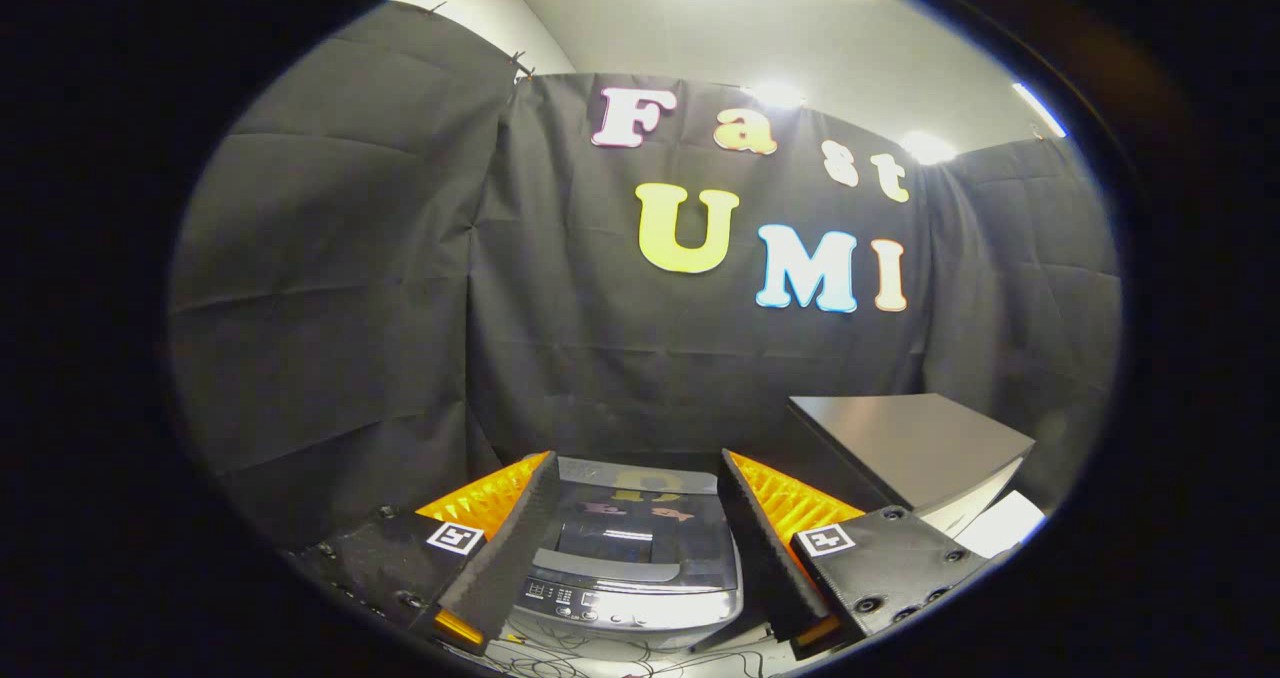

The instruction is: Put the clothes into the washing machine and then close the washing machine lid.

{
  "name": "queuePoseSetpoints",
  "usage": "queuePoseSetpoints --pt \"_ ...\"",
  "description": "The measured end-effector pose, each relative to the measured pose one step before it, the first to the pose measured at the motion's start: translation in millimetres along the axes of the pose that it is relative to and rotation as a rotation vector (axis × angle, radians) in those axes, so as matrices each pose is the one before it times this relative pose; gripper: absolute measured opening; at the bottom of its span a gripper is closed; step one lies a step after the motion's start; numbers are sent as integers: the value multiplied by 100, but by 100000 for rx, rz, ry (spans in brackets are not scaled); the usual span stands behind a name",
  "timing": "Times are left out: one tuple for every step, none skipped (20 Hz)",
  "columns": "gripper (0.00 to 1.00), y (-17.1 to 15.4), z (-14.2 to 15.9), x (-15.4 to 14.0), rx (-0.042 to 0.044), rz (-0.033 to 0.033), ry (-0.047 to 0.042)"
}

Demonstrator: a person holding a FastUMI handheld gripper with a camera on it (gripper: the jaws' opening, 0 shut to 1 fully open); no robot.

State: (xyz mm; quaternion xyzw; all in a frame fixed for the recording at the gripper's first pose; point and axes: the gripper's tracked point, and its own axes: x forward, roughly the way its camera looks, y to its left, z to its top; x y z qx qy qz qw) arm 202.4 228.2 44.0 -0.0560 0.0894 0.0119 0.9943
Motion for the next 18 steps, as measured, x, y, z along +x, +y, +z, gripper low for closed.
queuePoseSetpoints --pt "98 -145 268 -1100 253 435 -1286" --pt "98 -232 483 -1155 102 376 -1624" --pt "98 -92 365 -1192 -49 732 -1308" --pt "98 -184 252 -934 -153 348 -1275" --pt "98 -65 187 -1219 -199 864 -1020" --pt "98 -1 166 -921 648 998 -1194" --pt "98 -61 37 -926 1153 740 -721" --pt "98 -166 -34 -996 1267 145 -213" --pt "98 -237 -17 -1037 1017 -6 -439" --pt "98 -226 9 -811 546 134 -161" --pt "98 -81 -102 -938 -26 43 -120" --pt "98 -177 15 -726 -394 -3 -210" --pt "98 -190 28 -687 -403 66 -52" --pt "98 -93 54 -684 -294 359 -116" --pt "98 -239 -27 -652 -260 31 -390" --pt "98 -225 179 -554 -94 -114 -577" --pt "98 -51 48 -709 187 4 -652" --pt "98 -58 -60 -583 321 241 -521"
